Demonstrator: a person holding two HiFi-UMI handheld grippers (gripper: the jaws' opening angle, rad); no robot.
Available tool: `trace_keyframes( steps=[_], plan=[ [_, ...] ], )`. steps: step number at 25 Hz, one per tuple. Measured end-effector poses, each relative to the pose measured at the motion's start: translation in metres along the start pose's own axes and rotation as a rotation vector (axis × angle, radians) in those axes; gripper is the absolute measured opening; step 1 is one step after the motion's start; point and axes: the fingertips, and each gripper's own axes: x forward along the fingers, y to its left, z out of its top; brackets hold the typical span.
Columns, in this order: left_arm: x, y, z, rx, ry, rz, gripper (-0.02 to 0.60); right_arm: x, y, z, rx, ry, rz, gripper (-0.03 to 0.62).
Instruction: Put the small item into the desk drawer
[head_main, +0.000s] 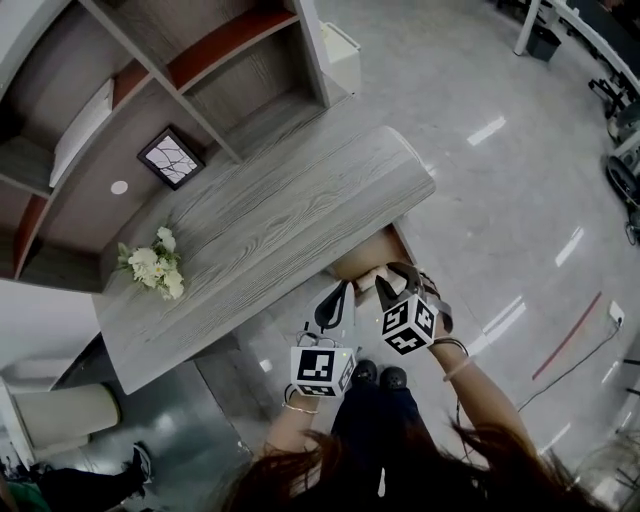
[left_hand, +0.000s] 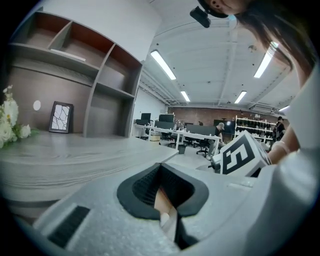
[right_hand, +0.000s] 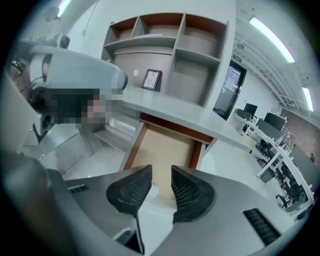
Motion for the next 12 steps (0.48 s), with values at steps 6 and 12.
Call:
trace_keyframes(
  steps=[6,12],
  plan=[
    [-0.013,-0.009,0.031,0.013,-0.007,0.009,0.015,-0.038,-0.008,0.028,0.031,-0.050,-0.027,0.098],
    [-0.024,-0.015,0.057,0.025,-0.015,0.023,0.015,-0.071,-0.017,0.054,0.064,-0.100,-0.055,0.080]
  ],
)
